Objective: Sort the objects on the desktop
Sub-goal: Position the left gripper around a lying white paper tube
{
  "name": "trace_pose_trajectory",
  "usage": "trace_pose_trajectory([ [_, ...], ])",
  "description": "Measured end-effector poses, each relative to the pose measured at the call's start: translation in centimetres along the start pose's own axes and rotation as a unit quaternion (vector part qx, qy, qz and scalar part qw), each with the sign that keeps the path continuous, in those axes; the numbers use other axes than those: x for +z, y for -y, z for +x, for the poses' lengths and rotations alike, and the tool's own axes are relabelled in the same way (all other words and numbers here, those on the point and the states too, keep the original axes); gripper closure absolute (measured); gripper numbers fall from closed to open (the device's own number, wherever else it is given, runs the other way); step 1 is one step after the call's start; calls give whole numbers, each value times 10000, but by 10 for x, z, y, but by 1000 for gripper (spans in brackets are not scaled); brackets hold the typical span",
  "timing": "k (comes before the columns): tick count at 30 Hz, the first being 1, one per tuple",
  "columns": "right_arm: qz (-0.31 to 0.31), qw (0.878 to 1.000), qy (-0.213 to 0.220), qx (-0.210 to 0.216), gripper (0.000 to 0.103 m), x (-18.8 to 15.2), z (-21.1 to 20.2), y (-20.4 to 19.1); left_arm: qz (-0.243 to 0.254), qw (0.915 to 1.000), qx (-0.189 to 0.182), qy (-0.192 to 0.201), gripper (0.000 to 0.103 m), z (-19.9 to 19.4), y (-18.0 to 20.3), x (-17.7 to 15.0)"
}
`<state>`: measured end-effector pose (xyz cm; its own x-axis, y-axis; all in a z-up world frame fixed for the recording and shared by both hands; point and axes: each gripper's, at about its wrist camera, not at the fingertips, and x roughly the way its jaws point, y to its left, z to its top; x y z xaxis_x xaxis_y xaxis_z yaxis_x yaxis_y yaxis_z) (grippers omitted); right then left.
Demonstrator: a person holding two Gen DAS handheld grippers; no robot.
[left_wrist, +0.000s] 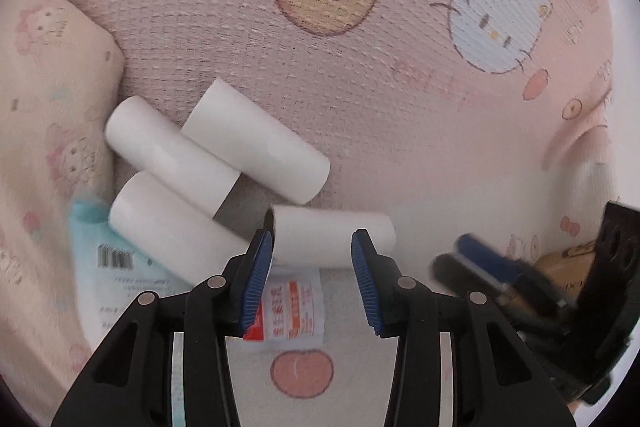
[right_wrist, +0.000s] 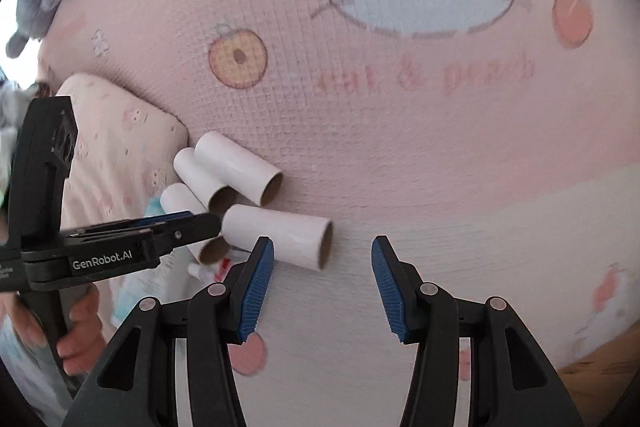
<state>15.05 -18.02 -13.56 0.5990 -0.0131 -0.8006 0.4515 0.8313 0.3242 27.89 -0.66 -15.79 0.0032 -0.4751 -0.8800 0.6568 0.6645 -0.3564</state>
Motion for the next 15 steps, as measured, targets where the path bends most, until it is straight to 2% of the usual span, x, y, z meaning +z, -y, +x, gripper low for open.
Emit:
trace_pose_trajectory([
  [4, 223, 9996, -157, 115, 56, -3, 25, -1, -143, 9990, 376, -192, 58, 12, -2, 14],
  [8, 215, 9996, 27, 203, 59, -12, 33, -5, -267, 9982, 241, -475, 58, 16, -5, 23],
  [11, 140, 9995, -4, 284, 62, -14, 39, -6, -10, 9979, 412, -495, 58, 20, 2, 22],
  [13, 231, 9994, -24, 251, 62, -14, 43, -2, 28, 9972, 454, -586, 58, 24, 3, 23],
  [15, 428, 9982, -37, 426, 62, -14, 46, 5, 4, 9964, 432, -724, 58, 29, 3, 23],
])
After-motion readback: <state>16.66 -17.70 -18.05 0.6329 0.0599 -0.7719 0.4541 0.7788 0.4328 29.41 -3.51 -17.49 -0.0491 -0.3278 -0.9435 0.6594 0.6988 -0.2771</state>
